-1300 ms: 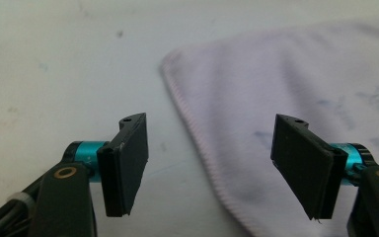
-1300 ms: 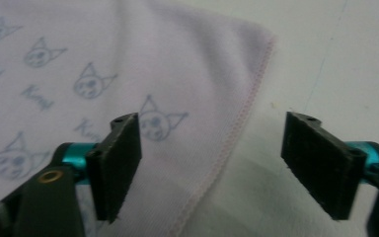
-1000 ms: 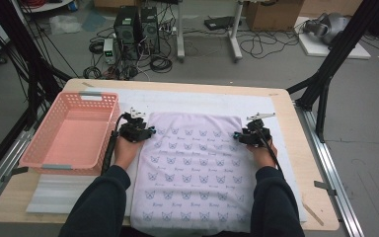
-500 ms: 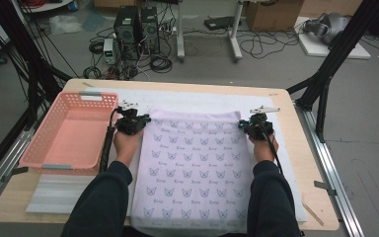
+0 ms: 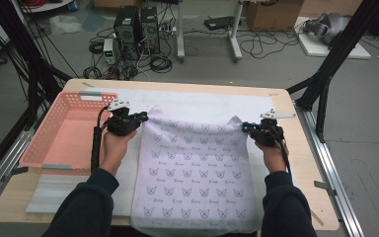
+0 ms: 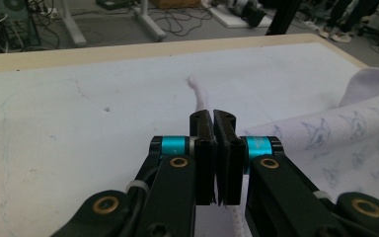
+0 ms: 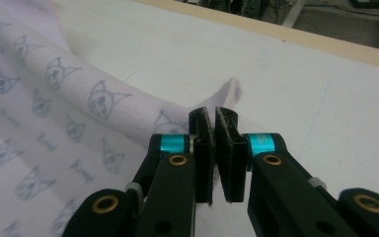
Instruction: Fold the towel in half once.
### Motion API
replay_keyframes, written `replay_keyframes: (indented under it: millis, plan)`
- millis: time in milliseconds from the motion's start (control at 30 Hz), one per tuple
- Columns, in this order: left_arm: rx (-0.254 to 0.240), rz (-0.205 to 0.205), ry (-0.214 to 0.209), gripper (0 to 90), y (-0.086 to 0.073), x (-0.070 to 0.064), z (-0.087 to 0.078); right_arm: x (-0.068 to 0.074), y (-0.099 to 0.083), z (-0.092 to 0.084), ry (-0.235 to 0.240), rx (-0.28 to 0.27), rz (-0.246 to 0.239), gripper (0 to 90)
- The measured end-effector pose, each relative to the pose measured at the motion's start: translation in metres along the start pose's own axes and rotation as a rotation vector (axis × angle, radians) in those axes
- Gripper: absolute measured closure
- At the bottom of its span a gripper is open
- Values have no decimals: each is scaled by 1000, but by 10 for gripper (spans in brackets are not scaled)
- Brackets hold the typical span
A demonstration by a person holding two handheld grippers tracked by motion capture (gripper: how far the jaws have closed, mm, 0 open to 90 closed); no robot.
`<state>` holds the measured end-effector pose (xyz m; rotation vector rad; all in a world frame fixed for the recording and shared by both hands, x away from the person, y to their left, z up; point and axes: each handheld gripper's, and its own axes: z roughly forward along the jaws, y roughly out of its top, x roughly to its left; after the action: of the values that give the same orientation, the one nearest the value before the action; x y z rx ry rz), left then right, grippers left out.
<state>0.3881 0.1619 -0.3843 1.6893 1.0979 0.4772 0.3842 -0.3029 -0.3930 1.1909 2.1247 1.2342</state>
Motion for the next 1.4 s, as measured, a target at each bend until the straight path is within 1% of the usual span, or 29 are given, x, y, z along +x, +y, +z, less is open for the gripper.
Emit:
replay_keyframes:
  millis: [33,100,167,200,300,400,433,500,533,600,667,733,800,867,900,933,967,1000,1033,1067,1100,1133,1167,1233,1267,1300,1333,1400]
  plan:
    - [1,8,-8,871,-2,-3,-5,2,0,-4,9,2,-8,860]
    - [-2,36,-23,870,-9,-10,-15,7,-2,-13,34,-13,-15,859]
    - [2,54,-37,869,-18,-15,-23,13,-5,-21,47,-14,-23,858]
    - [-2,62,-40,869,-22,-17,-28,15,-7,-24,52,-10,-33,858]
    - [16,87,-48,868,-34,-21,-39,21,-18,-33,67,6,-45,857]
    - [20,87,-70,868,-47,-26,-48,27,-31,-42,86,16,-47,856]
    - [20,82,-79,868,-51,-27,-51,29,-36,-45,93,15,-43,857]
    - [23,87,-91,868,-58,-29,-56,33,-45,-51,101,22,-44,856]
    - [25,81,-98,868,-62,-29,-59,35,-49,-53,103,23,-48,856]
    - [31,77,-108,867,-68,-30,-63,38,-55,-58,114,38,-57,855]
    - [35,73,-119,867,-74,-31,-67,41,-60,-61,124,40,-55,856]
    - [41,86,-121,865,-80,-32,-70,44,-65,-64,130,48,-56,856]
    - [61,98,-128,859,-87,-33,-71,46,-70,-65,131,61,-60,856]
    - [75,86,-126,839,-93,-33,-71,48,-76,-63,120,97,-75,855]
    - [81,84,-112,806,-95,-32,-70,49,-78,-62,118,109,-82,851]
    - [83,73,-97,730,-96,-31,-69,49,-80,-62,118,113,-78,844]
    - [82,64,-98,626,-94,-30,-68,49,-82,-62,121,104,-72,819]
    - [77,53,-100,539,-93,-30,-66,49,-82,-62,114,95,-61,751]
    - [73,56,-99,468,-91,-30,-65,48,-82,-61,97,81,-47,657]
    - [69,64,-101,430,-88,-29,-64,47,-81,-61,80,70,-31,607]
    - [64,73,-94,397,-85,-29,-61,45,-79,-62,67,56,-15,565]
    - [64,68,-93,373,-83,-28,-58,44,-75,-61,50,37,6,532]
    - [69,63,-95,364,-81,-27,-53,42,-73,-60,40,27,11,506]
    - [94,43,-83,352,-77,-24,-39,40,-67,-54,20,12,30,463]
    - [91,34,-67,352,-77,-23,-33,39,-64,-49,10,20,29,461]
    - [99,26,-60,353,-78,-22,-27,38,-61,-43,-5,33,28,458]
    - [117,15,-55,365,-78,-21,-22,37,-60,-36,-17,45,29,458]
    - [127,14,-56,397,-80,-21,-16,36,-58,-25,-27,65,45,477]
